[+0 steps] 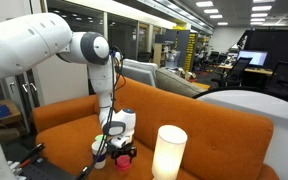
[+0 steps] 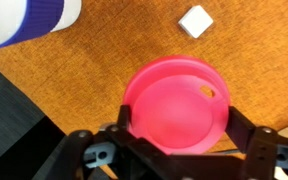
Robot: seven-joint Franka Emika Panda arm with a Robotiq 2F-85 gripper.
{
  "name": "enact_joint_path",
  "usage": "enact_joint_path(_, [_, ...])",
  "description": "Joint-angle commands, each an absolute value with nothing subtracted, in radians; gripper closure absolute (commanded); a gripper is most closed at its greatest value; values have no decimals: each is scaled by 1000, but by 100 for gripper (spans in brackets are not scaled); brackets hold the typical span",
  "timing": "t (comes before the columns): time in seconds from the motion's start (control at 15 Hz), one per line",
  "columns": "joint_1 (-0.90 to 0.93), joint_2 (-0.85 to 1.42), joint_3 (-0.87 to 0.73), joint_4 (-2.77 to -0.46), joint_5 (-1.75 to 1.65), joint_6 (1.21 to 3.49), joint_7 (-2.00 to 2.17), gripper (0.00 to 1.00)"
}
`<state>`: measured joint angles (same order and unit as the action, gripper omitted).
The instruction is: Cover the blue-white cup with the pink lid
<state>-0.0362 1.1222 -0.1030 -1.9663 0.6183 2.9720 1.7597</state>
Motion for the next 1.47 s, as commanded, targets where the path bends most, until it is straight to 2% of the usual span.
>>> enact_joint_path(0.0, [-76,955,-68,-2137,624,3051,1693,33])
enact_joint_path(0.6, [-160,696,106,-2347,604,3188,1530,33])
enact_joint_path(1.0, [-153,688,164,-2365,579,3168,1457,33])
enact_joint_path(1.4, [-67,736,127,-2323,534,3116,1442,33])
